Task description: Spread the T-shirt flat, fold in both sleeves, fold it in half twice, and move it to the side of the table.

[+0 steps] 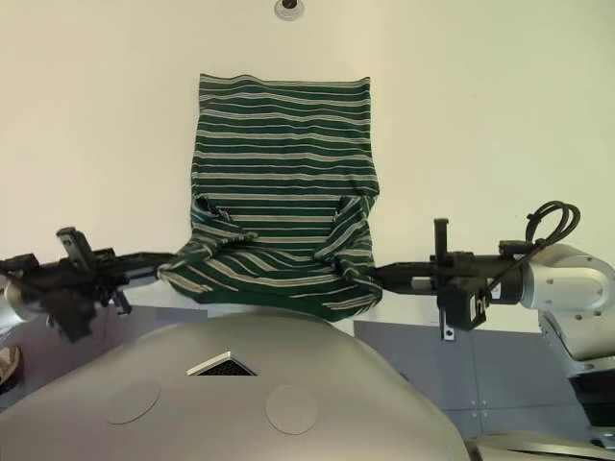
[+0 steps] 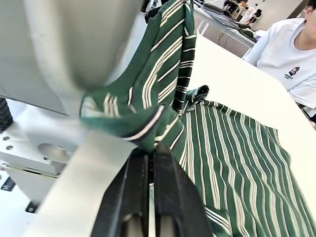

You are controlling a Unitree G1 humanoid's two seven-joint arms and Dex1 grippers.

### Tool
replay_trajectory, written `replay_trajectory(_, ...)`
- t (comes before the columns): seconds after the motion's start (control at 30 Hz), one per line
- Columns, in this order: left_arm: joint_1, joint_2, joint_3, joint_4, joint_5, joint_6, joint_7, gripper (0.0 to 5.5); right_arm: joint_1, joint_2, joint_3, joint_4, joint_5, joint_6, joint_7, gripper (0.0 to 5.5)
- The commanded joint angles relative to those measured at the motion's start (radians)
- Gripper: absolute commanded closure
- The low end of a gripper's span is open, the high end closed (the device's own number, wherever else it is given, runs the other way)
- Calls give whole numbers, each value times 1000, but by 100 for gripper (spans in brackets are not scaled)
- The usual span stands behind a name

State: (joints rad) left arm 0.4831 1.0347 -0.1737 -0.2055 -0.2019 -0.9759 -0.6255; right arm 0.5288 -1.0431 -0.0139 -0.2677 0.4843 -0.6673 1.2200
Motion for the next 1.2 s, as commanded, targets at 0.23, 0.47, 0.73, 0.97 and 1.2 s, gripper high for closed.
replay_trajectory(0.23, -361, -306, -1, 265, 228, 315, 89, 550, -422, 254, 74, 281, -482, 110, -331, 549)
replay_trajectory(0.47, -495, -427, -26, 445, 292, 357, 93, 550, -564, 330, 119, 452, -592, 129, -436, 549)
replay_trajectory(0.73, -711, -559, -8, 705, 337, 404, 184, 550, -754, 435, 172, 678, -744, 188, -621, 549)
replay_trajectory(0.97, -826, -615, 10, 870, 382, 399, 294, 550, -847, 494, 193, 781, -751, 175, -681, 549)
replay_trajectory(1.2, -866, -621, 23, 928, 386, 384, 319, 550, -941, 526, 183, 885, -737, 170, -707, 549)
